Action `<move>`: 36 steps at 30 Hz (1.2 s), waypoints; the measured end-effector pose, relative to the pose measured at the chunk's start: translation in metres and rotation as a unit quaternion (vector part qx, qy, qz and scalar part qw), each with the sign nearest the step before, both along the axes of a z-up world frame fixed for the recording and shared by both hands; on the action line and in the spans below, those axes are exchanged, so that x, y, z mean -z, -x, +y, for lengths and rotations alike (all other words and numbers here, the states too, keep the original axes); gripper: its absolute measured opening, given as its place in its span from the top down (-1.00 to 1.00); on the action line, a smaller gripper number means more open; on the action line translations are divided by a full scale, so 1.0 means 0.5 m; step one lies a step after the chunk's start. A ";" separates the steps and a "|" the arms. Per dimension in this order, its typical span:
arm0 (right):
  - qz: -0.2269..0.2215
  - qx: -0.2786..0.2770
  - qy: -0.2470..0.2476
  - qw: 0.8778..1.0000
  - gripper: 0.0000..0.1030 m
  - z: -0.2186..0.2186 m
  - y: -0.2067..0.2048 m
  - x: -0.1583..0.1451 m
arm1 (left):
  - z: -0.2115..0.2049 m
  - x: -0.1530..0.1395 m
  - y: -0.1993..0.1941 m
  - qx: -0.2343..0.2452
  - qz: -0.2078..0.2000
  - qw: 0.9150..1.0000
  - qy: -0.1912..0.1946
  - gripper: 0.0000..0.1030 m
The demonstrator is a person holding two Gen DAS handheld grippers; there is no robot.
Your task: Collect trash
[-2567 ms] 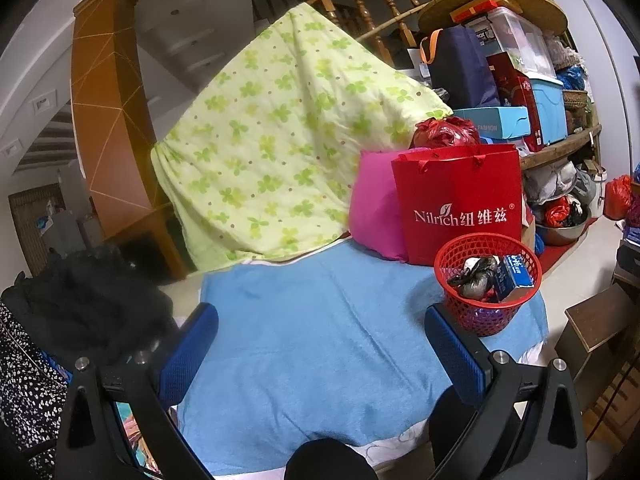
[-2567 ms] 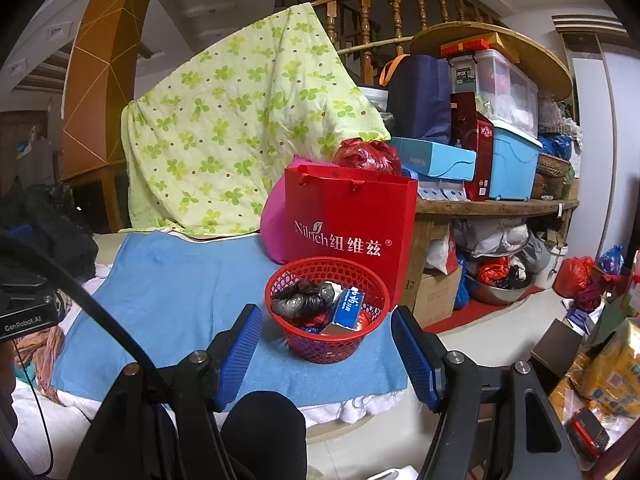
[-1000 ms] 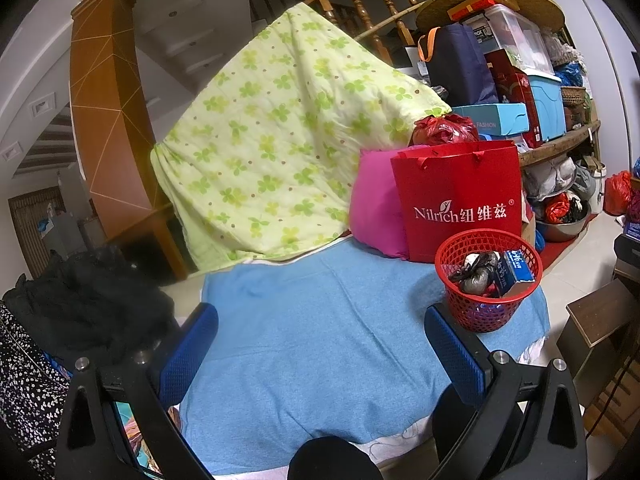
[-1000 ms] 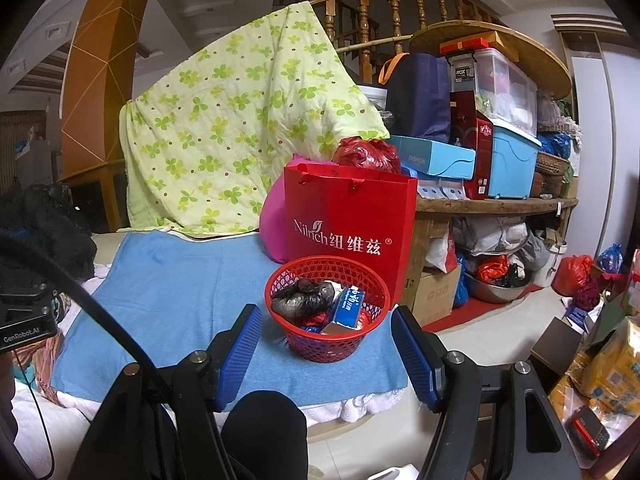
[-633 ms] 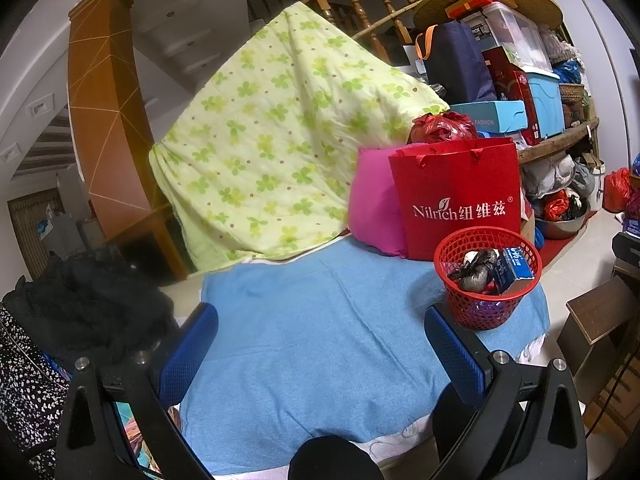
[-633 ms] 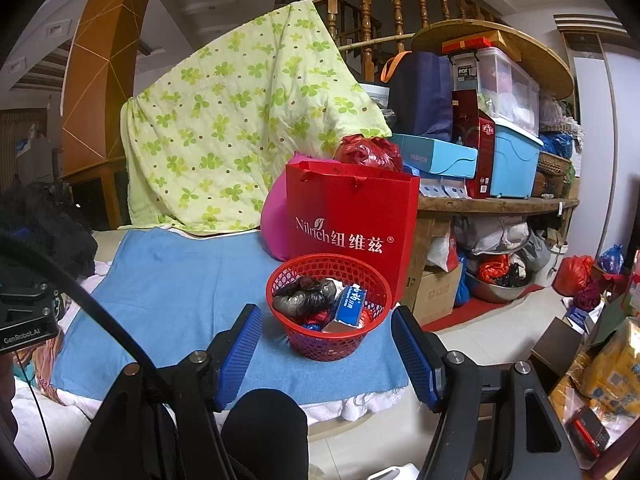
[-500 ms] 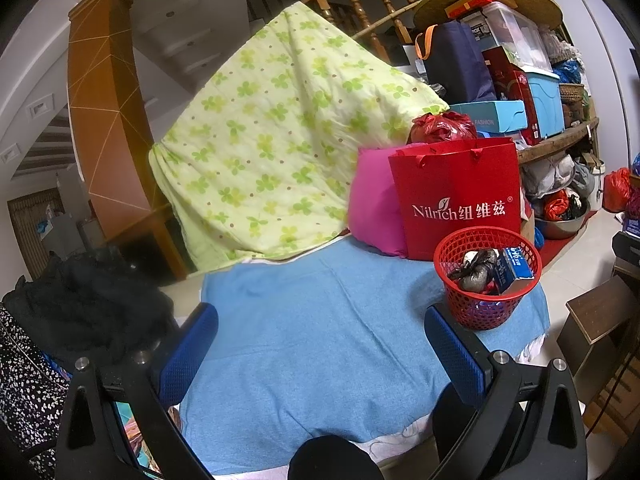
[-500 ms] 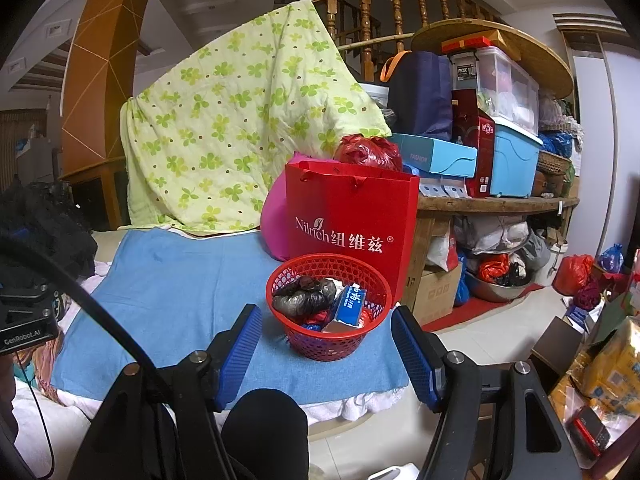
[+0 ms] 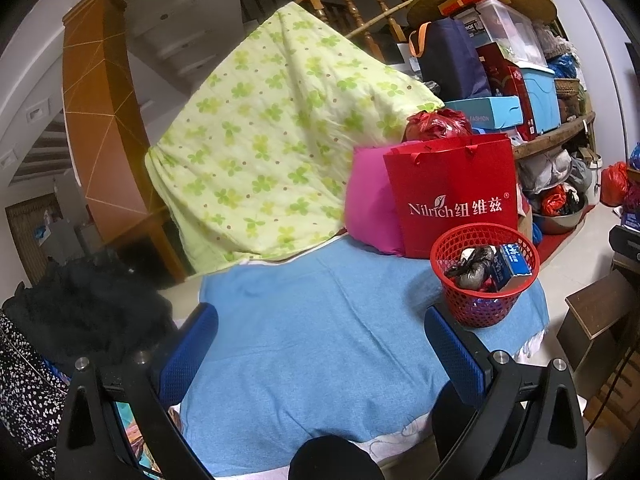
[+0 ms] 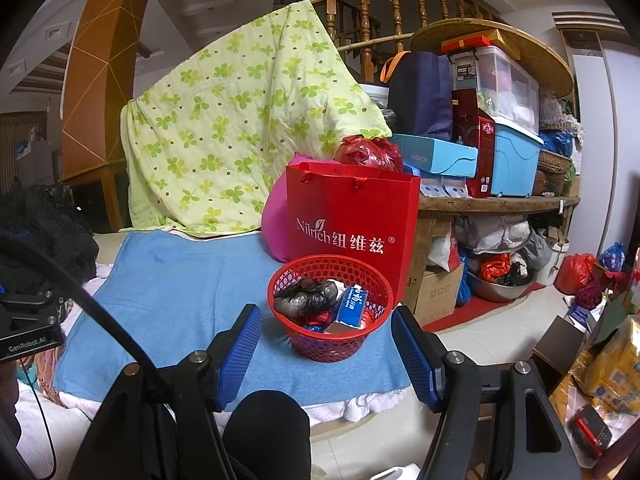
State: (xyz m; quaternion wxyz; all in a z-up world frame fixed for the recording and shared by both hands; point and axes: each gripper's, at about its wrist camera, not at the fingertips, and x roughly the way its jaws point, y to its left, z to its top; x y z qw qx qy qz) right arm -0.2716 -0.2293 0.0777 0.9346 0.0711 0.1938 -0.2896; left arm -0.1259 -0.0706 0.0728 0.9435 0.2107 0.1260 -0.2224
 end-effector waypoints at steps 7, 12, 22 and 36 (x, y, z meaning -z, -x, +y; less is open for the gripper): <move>0.000 0.000 0.000 1.000 -0.38 -0.001 0.000 0.001 | 0.002 0.001 0.001 0.004 0.000 1.000 -0.003 -0.99; -0.001 0.001 -0.001 1.000 -0.38 -0.002 0.000 0.001 | 0.003 0.005 -0.002 0.006 0.003 1.000 -0.005 -0.99; -0.004 0.001 -0.008 1.000 -0.38 -0.003 -0.006 0.001 | 0.007 0.006 -0.005 0.010 0.004 1.000 -0.010 -0.99; -0.012 -0.001 -0.015 1.000 -0.38 0.012 -0.024 0.002 | 0.020 0.014 -0.014 0.012 0.008 1.000 -0.015 -0.99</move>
